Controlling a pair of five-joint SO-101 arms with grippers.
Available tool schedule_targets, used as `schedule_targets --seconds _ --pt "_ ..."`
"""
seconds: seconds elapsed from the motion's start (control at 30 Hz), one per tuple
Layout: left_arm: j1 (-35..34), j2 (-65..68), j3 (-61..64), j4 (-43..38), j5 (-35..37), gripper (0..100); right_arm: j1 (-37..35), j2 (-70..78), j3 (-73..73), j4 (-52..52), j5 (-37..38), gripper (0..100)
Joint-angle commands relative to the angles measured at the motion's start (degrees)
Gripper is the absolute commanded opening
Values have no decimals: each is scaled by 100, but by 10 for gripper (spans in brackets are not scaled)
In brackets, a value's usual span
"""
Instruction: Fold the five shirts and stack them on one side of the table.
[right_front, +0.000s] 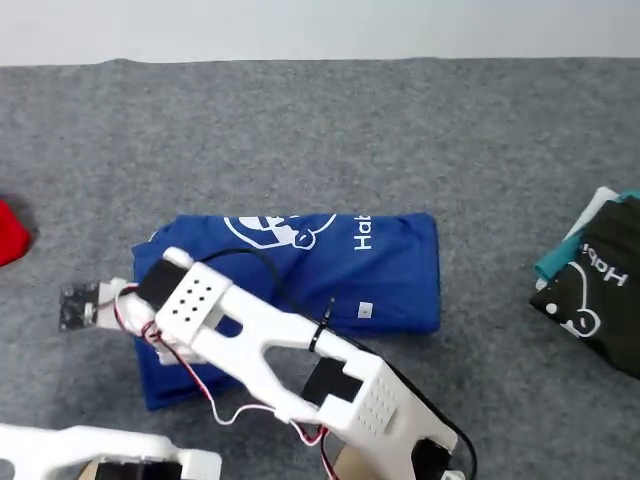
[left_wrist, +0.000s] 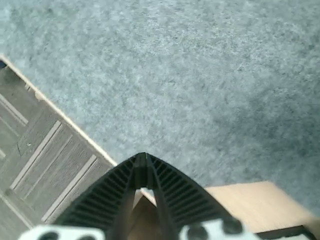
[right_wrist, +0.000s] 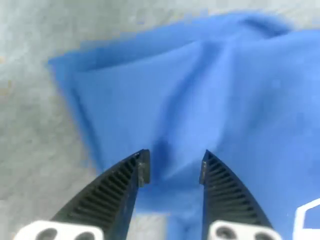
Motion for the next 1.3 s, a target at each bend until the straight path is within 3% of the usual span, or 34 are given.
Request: schedule_targets --seconds 0.0,0.17,0.4,0.77,1.13,1.27 --pt "-369 -114 -189 70 -536 6 -127 -418 -360 681 -97 169" --pt "-615 -105 -154 44 -782 6 -391 -426 -360 1007 -105 224" --pt "-624 -105 -48 62 -782 6 -646 -101 -316 523 167 352" --pt "-642 -149 -84 62 -782 6 -655 927 -352 48 1029 351" --pt "-633 -149 -84 26 -782 6 -505 1464 -360 -444 1029 348" --pt "-598 -149 -84 26 -782 6 -497 1473 -492 -453 1037 226"
